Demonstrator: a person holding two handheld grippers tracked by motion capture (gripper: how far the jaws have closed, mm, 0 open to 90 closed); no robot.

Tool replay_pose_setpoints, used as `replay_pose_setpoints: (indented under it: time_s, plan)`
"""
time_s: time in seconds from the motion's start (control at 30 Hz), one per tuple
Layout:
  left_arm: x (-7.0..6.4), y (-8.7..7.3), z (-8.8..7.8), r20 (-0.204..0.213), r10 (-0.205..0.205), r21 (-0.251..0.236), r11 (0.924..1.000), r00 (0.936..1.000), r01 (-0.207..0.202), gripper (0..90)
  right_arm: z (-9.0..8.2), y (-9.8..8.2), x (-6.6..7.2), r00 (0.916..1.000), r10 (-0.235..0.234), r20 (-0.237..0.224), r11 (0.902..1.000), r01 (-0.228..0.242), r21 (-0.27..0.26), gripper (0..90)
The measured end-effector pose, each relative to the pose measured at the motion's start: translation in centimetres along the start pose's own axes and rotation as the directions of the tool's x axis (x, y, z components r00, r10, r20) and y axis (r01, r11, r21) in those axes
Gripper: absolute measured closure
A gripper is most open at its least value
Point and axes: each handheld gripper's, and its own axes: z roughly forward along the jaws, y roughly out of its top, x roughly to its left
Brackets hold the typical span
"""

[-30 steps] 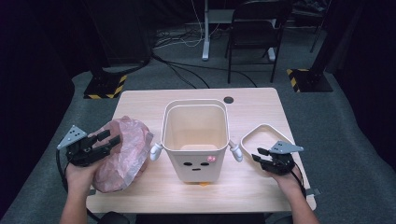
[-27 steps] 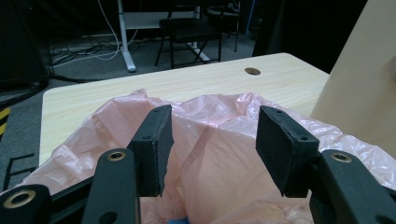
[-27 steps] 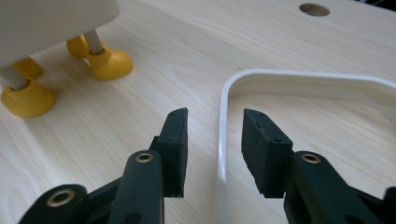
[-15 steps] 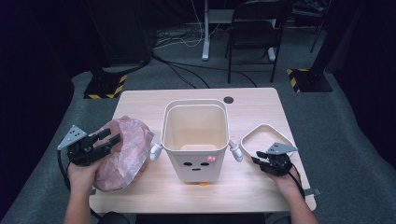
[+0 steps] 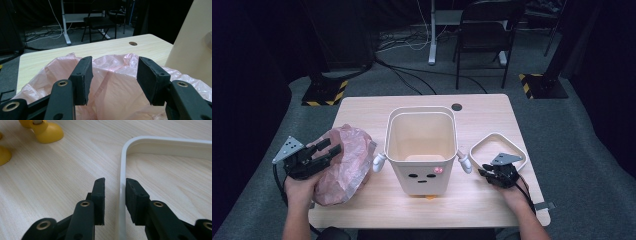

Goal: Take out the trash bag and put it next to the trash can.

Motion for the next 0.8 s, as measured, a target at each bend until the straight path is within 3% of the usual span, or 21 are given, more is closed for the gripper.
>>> replay_pose_setpoints:
  time_s: [0.3, 0.6, 0.8]
  plan:
    - [-0.25, -0.08, -0.44, 0.001, 0.003, -0.004, 1.0000, 1.0000, -0.003, 46.2, 0.62, -0.23, -0.16, 1.0000, -0.007, 0.005, 0.9987, 0.007, 0.051, 81.5]
    - [0.06, -0.31, -0.79, -0.004, -0.004, 0.000, 1.0000, 1.0000, 0.004, 46.1, 0.75, -0.34, -0.47, 0.9999, 0.012, -0.008, 0.9988, -0.011, 0.049, 83.3]
    - [-0.01, -0.30, -1.01, -0.005, -0.004, -0.006, 1.0000, 1.0000, 0.004, 46.1, 0.87, -0.29, -0.33, 1.0000, -0.005, 0.000, 0.9976, 0.005, 0.070, 83.6]
